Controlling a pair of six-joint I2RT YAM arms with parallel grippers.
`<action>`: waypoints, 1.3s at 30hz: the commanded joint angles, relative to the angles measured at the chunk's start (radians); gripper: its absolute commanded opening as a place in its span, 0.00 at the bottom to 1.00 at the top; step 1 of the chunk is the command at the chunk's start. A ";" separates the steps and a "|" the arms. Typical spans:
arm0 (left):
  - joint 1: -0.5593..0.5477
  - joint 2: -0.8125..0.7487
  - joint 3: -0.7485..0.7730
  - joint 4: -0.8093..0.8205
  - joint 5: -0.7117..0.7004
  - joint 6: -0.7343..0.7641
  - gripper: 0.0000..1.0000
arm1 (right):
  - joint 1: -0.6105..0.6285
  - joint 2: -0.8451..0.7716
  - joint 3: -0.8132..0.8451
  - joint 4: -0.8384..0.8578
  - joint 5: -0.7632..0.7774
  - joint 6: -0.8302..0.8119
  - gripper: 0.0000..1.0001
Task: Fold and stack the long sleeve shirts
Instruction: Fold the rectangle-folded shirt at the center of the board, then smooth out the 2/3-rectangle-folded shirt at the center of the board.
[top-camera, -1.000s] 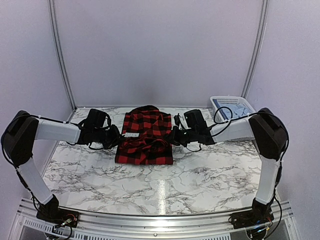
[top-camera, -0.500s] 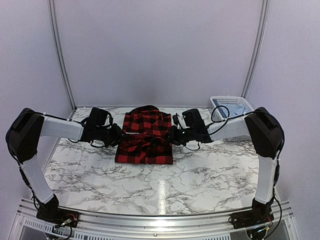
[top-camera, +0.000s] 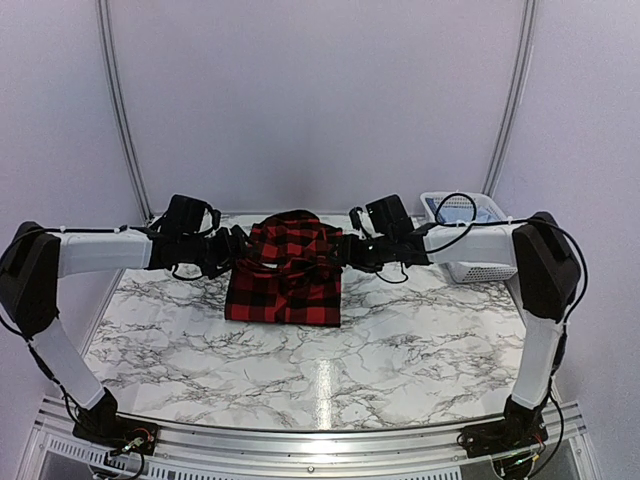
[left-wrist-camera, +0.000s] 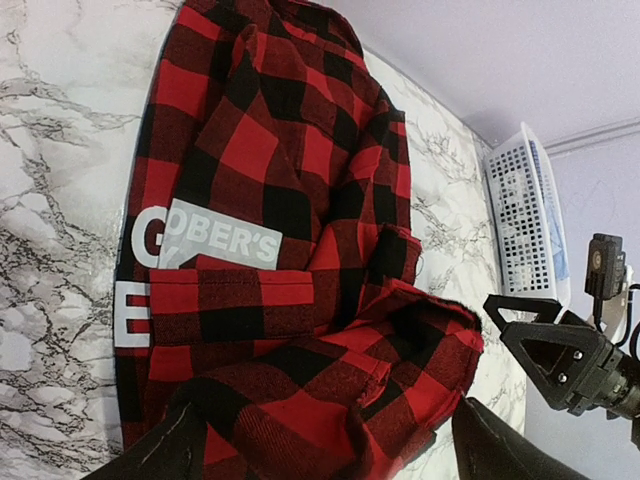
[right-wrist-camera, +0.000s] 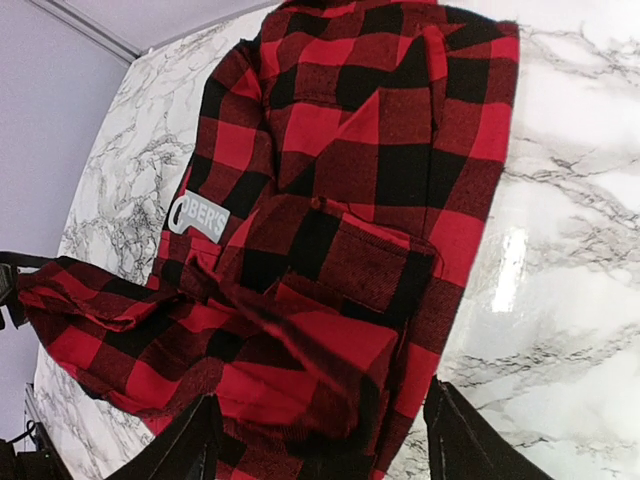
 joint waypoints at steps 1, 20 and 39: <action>0.006 -0.011 0.037 -0.078 0.029 0.063 0.86 | 0.014 -0.069 -0.004 -0.046 0.079 -0.040 0.65; 0.011 0.217 0.216 -0.130 0.046 0.084 0.73 | 0.144 -0.034 -0.087 -0.067 0.157 -0.004 0.53; 0.032 0.278 0.265 -0.165 0.023 0.076 0.83 | 0.178 -0.081 -0.202 -0.019 0.200 0.019 0.40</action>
